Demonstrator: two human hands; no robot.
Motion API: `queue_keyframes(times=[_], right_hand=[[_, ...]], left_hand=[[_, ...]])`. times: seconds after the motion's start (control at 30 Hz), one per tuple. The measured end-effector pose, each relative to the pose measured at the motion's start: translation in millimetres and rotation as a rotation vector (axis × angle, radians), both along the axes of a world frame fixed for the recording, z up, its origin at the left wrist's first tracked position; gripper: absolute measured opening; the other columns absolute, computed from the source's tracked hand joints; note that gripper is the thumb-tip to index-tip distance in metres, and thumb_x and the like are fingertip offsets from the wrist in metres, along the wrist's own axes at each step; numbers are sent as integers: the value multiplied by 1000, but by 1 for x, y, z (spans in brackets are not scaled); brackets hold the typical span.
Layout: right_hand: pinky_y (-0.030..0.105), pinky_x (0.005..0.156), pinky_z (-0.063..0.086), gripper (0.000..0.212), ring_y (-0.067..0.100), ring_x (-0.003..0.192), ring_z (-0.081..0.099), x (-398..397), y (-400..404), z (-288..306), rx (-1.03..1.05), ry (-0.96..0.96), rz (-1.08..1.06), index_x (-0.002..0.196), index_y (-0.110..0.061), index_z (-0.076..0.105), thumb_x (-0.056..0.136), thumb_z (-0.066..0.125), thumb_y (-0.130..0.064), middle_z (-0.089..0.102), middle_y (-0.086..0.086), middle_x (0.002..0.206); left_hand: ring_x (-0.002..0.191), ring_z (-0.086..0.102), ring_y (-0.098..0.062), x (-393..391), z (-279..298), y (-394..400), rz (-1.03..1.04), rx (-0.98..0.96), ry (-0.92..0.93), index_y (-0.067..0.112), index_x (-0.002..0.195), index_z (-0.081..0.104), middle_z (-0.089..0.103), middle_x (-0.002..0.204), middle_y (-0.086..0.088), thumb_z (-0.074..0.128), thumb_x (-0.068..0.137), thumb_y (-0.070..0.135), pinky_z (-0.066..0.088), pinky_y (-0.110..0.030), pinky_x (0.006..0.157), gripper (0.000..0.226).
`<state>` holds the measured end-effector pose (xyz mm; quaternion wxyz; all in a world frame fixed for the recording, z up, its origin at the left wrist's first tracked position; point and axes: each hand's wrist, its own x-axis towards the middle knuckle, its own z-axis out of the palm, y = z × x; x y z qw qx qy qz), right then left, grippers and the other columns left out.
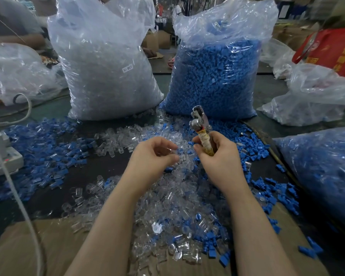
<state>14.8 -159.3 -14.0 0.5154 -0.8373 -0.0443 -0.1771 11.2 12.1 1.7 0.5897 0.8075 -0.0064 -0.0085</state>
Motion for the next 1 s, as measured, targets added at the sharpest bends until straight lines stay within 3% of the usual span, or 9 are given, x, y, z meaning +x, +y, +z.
queue_keyframes(times=[0.1,0.2,0.3,0.43,0.67,0.73,0.83,1.0], right_hand=[[14,56,42,6,-1,61,56,-1,1,1,50,-23,42,89,-20,66,90,68,-15,64,-19,71],[7,57,41,9,-9,61,56,-2,1,2,94,-34,77,91,-18,66,91,66,-10,62,-30,70],[7,57,41,12,-7,62,57,-3,1,3,121,-37,98,91,-22,65,92,66,-10,63,-28,72],[8,57,41,12,-5,60,55,-3,2,4,129,-31,115,90,-22,64,91,67,-11,62,-26,68],[5,59,41,9,-9,63,57,-2,2,2,136,-6,136,93,-18,65,91,67,-10,62,-30,69],[6,59,41,10,-8,64,57,-2,2,3,130,-4,137,93,-20,64,91,68,-10,62,-30,70],[6,60,41,10,-8,66,58,-2,3,3,129,-3,131,94,-20,63,91,68,-11,62,-31,72],[10,60,44,11,-2,64,56,-3,4,4,142,-21,110,93,-21,64,89,71,-13,62,-11,72]], left_hand=[[77,71,-16,0,2,-1,15,-93,-19,20,85,70,75,83,0,80,77,5,57,-32,72,19],[77,71,-16,0,4,-3,32,-154,-32,14,85,66,75,85,-4,81,76,5,54,-25,64,20],[71,70,-12,-2,5,-4,20,-188,-45,17,87,67,74,79,-1,83,74,5,50,-17,57,24],[73,69,-10,-2,6,-2,-42,-197,-29,28,91,77,72,76,5,83,73,10,55,-21,66,26],[60,66,-12,-1,3,-2,92,-247,5,11,78,61,71,70,-4,86,68,10,53,-23,56,28],[55,64,-11,-2,6,-4,120,-261,-6,10,72,62,70,65,-6,89,64,16,53,-22,54,29],[57,59,-18,-4,9,-6,200,-238,-11,13,66,66,70,67,-10,90,50,34,51,-31,56,35],[49,49,-15,-5,12,-8,256,-269,-27,11,63,70,63,56,-2,88,47,38,44,-24,44,36]])
